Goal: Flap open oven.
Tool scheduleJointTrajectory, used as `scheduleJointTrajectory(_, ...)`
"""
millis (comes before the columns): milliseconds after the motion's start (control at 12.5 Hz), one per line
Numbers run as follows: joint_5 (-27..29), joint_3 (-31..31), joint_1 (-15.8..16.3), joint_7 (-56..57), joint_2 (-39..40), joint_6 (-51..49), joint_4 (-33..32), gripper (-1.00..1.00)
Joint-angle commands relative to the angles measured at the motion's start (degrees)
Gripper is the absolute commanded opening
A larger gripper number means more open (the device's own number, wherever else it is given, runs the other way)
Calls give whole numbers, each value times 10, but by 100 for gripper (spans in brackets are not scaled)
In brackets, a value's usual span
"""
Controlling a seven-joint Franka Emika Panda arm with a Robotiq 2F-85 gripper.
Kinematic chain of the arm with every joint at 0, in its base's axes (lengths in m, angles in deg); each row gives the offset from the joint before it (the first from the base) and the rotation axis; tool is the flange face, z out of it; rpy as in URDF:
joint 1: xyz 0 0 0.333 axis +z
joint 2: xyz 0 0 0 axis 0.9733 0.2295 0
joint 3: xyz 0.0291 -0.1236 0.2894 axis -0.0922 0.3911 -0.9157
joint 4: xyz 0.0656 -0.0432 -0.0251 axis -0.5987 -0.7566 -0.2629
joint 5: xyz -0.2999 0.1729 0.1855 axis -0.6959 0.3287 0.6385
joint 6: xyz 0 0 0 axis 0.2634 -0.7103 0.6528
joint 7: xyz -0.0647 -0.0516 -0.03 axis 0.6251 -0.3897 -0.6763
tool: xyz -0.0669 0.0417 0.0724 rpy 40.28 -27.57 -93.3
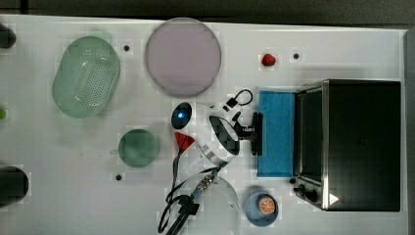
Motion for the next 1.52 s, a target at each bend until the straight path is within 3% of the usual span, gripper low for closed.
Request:
scheduleJointTrajectory(80,75,-2,-6,-40,-64,27,18,-65)
scheduleJointTrajectory(400,294,4,-11,-43,-188,3,31,-65)
scheduleJointTrajectory(640,436,15,-12,-61,-275,-135,75,-65)
scheduleJointTrajectory(1120,447,14,-11,-76,-361,-476,251,-65)
scheduleJointTrajectory(1520,446,18,-12,-77,-363,-491,284,-65)
